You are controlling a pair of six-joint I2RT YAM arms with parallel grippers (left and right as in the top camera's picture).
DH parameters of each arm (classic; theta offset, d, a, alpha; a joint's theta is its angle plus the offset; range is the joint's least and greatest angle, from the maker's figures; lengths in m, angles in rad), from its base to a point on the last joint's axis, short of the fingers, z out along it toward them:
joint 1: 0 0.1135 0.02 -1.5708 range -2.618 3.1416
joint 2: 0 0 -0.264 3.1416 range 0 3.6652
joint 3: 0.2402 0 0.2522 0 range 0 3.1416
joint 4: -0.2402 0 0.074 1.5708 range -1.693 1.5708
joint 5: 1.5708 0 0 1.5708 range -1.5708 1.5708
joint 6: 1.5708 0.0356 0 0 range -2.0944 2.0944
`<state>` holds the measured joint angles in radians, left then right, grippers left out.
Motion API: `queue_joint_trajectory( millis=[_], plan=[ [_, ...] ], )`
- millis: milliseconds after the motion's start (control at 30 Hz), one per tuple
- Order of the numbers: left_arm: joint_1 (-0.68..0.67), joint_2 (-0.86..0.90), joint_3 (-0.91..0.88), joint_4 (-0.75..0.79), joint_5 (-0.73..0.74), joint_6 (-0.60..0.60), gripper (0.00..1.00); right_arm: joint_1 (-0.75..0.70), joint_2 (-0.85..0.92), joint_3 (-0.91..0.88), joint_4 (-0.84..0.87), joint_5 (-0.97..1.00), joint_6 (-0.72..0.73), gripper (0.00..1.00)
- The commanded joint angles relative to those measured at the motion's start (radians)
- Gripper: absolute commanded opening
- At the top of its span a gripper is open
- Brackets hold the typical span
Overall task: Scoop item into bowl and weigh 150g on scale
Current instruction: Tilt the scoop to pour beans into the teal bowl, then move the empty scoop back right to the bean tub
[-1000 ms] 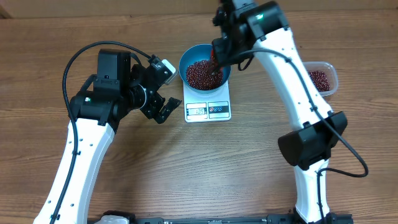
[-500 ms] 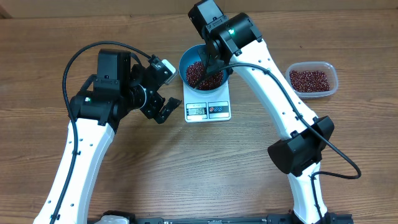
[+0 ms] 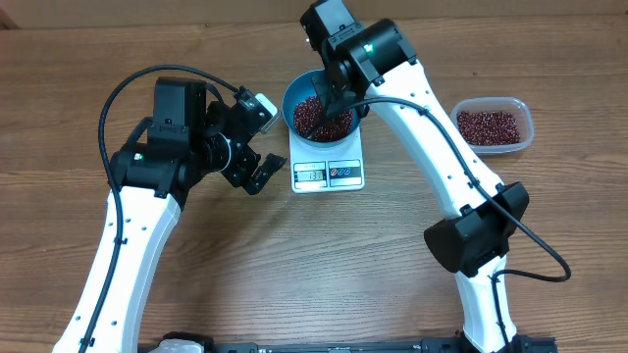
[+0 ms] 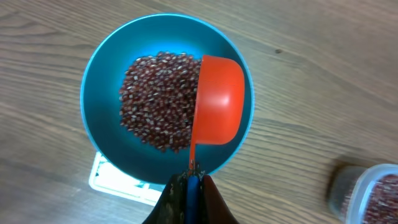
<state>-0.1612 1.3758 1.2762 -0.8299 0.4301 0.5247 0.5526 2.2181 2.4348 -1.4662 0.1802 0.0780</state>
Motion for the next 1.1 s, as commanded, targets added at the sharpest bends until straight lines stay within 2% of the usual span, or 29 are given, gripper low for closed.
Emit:
queue_joint_trajectory(
  millis=[0,233,567,800,1067],
  plan=[
    [0.004,0.004,0.021,0.003,0.005,0.011,0.99,-0.034,-0.014,0.035,0.004,-0.104,0.000,0.04],
    [0.004,0.004,0.021,0.003,0.005,0.011,1.00,-0.142,-0.102,0.035,0.003,-0.291,-0.011,0.04],
    [0.004,0.004,0.021,0.003,0.005,0.011,0.99,-0.419,-0.191,0.035,-0.050,-0.600,-0.088,0.04],
    [0.004,0.004,0.021,0.003,0.005,0.011,0.99,-0.607,-0.191,0.034,-0.116,-0.582,-0.113,0.04],
    [0.004,0.004,0.021,0.003,0.005,0.011,0.99,-0.733,-0.185,0.002,-0.191,-0.370,-0.113,0.04]
  ],
)
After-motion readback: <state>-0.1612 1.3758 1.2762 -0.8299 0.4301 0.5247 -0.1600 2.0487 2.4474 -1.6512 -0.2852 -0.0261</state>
